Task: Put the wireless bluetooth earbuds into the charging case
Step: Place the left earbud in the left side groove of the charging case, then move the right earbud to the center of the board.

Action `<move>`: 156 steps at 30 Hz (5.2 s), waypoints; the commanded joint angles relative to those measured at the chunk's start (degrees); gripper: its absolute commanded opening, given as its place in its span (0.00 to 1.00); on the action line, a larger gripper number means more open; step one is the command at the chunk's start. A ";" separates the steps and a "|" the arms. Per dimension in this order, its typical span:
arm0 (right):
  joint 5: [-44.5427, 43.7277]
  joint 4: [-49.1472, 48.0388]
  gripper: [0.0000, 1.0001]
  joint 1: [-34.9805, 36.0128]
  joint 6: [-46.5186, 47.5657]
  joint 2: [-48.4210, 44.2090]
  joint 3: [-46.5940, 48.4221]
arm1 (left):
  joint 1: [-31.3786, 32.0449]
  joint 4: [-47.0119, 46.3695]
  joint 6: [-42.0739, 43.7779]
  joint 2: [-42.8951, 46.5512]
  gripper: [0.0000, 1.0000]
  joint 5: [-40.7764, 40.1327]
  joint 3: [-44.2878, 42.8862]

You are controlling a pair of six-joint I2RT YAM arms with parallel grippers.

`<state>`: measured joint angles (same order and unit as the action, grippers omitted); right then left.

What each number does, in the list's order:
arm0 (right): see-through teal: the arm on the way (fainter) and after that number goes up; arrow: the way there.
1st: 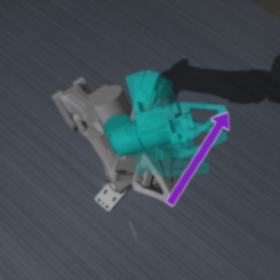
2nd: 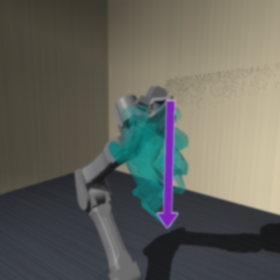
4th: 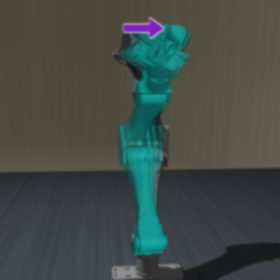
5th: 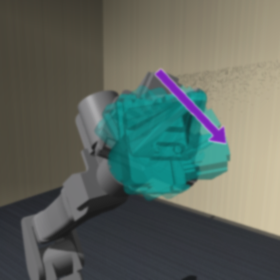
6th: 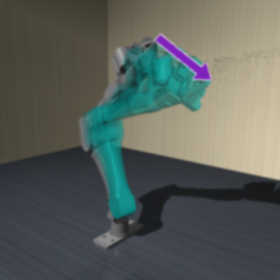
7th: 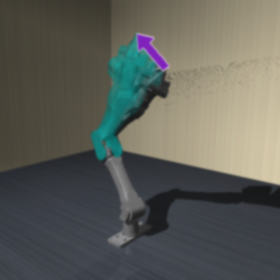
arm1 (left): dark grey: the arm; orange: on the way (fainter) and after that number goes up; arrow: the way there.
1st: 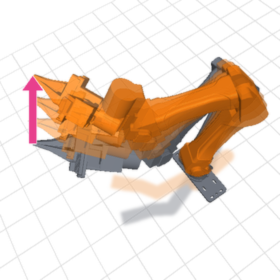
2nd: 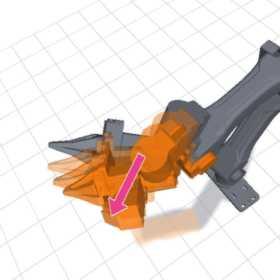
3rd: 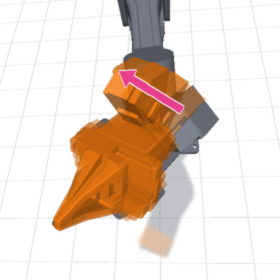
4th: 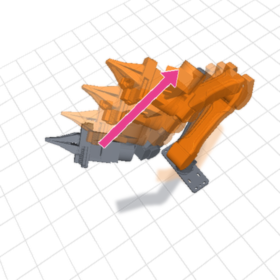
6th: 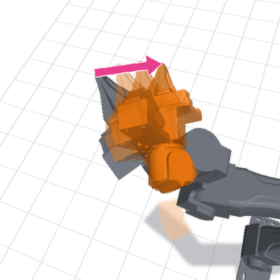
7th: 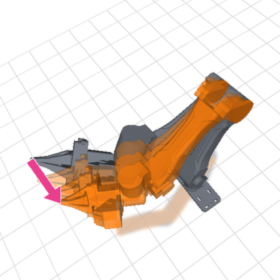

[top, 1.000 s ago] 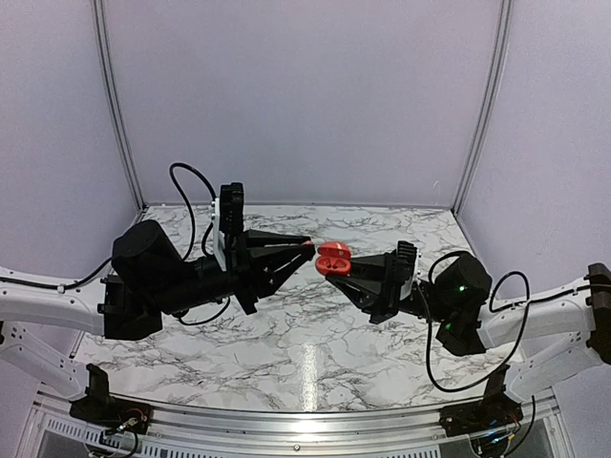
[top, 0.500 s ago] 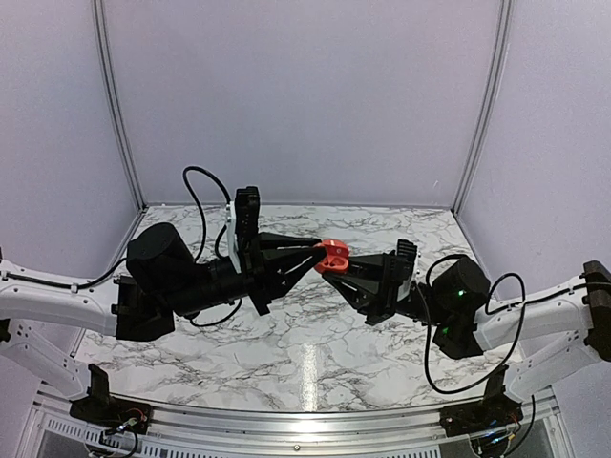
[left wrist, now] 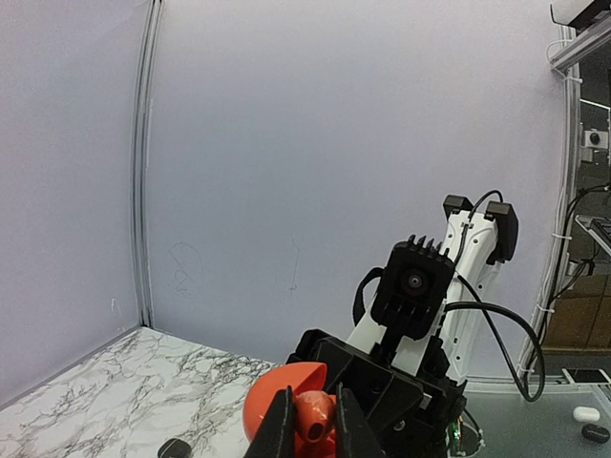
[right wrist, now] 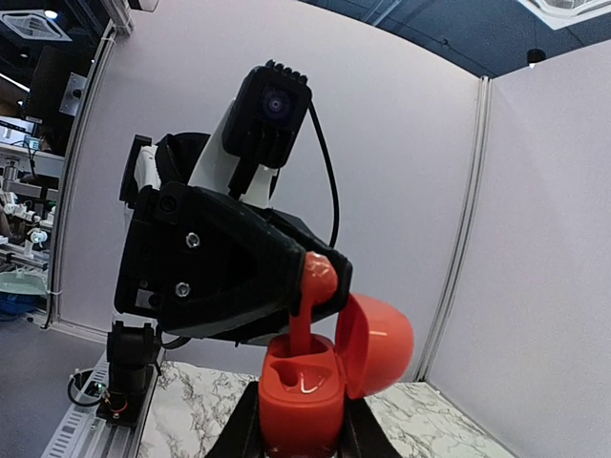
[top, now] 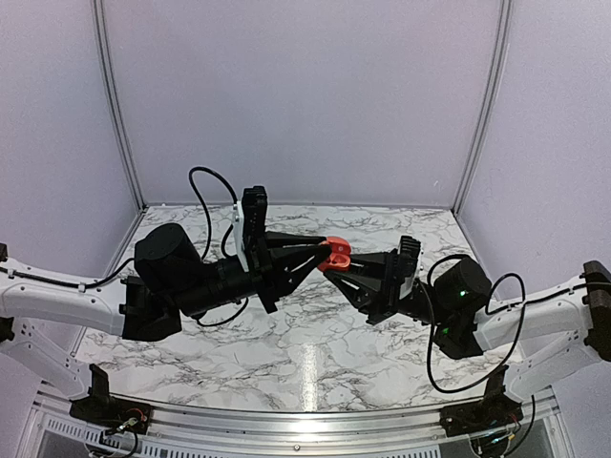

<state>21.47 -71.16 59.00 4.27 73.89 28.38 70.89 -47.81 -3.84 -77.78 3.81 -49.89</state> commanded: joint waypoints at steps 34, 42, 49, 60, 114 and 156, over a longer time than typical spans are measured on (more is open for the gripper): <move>-1.93 -7.64 0.00 0.50 -0.46 -1.38 3.03 | 0.12 -1.71 -7.08 -2.91 0.06 -8.92 -0.56; -0.13 -5.48 0.00 0.47 1.08 -1.89 3.34 | -0.04 2.96 -7.48 -3.27 0.05 -10.70 -1.70; -1.77 -6.20 0.00 0.43 -0.67 -2.66 3.30 | -0.14 4.01 -7.61 -2.37 0.01 -9.07 -0.62; 0.34 -4.30 0.00 0.46 0.40 -2.75 2.92 | -0.29 9.13 -5.73 -0.36 0.00 -3.99 0.40; 0.39 -5.49 0.00 -2.04 -9.59 -1.99 1.44 | -2.24 17.31 -2.20 8.64 0.75 -9.03 3.03; -6.80 30.90 0.00 -15.13 -13.25 -23.00 -4.13 | -31.34 77.32 0.51 -67.05 0.52 2.69 -71.60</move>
<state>15.09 -39.66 44.42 -8.80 50.76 23.68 39.59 25.34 -3.44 -141.45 7.40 -117.05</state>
